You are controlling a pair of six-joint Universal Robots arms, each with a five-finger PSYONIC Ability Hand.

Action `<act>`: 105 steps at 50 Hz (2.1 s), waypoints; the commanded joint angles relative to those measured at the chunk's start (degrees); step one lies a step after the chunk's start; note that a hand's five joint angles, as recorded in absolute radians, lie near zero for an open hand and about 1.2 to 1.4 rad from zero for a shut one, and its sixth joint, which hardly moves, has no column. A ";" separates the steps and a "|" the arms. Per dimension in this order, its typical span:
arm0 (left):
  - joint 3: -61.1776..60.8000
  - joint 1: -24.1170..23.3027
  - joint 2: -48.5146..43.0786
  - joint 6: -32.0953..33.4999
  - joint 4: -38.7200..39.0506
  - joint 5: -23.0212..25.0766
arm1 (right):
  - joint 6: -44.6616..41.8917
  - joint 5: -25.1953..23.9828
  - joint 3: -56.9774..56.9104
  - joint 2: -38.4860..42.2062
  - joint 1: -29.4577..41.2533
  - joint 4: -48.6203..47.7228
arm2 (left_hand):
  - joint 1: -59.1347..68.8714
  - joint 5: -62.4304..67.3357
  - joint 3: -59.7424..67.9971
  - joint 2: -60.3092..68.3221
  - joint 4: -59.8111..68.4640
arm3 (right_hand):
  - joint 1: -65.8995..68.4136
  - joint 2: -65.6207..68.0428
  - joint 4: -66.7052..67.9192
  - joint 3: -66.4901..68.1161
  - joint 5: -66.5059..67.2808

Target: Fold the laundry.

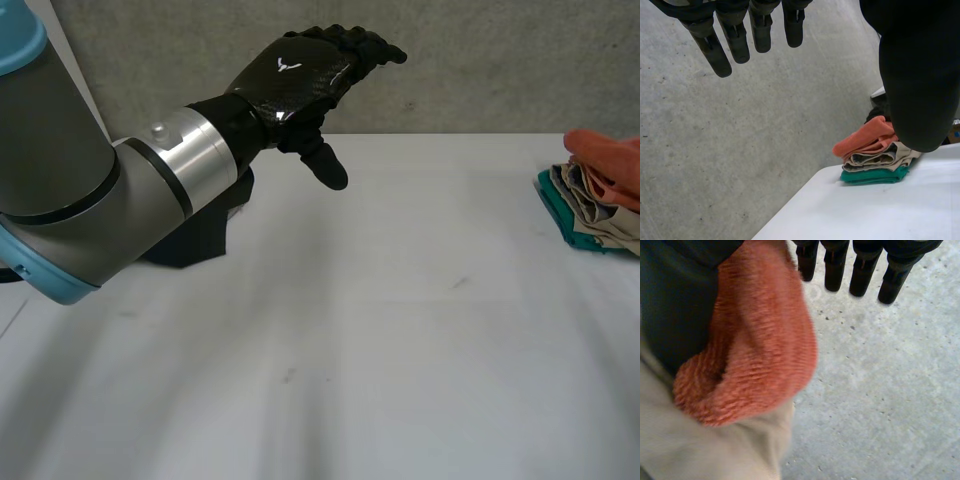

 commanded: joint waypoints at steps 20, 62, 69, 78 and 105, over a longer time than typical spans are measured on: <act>4.47 -3.11 2.62 -0.88 1.37 -4.68 | -6.21 12.14 2.95 -28.37 -12.64 20.05 | 0.32 -1.58 -0.42 -0.35 -0.09 | -4.99 -4.79 -6.44 -5.78 -5.92; 18.65 31.27 -40.54 50.36 13.33 -23.77 | -12.01 2.65 48.83 -39.10 31.93 4.03 | 69.09 67.19 68.35 68.43 68.69 | -4.99 -4.79 -6.44 -5.78 -5.92; 11.90 24.77 -22.38 39.85 15.51 -22.98 | -11.83 2.82 49.01 -40.41 30.97 4.03 | 69.09 67.19 68.35 68.43 68.69 | -4.99 -4.79 -6.44 -5.78 -5.92; 1.34 14.13 -3.71 16.72 17.02 -20.44 | -11.39 2.82 49.62 -42.26 30.27 4.12 | 69.09 67.19 68.35 68.43 68.69 | -4.99 -4.79 -6.44 -5.78 -5.92; -12.46 -7.77 -5.48 13.36 4.28 -14.27 | -3.31 6.69 46.38 -45.60 27.01 10.97 | 5.87 3.97 5.13 5.20 5.46 | -4.99 -4.79 -6.44 -5.78 -5.92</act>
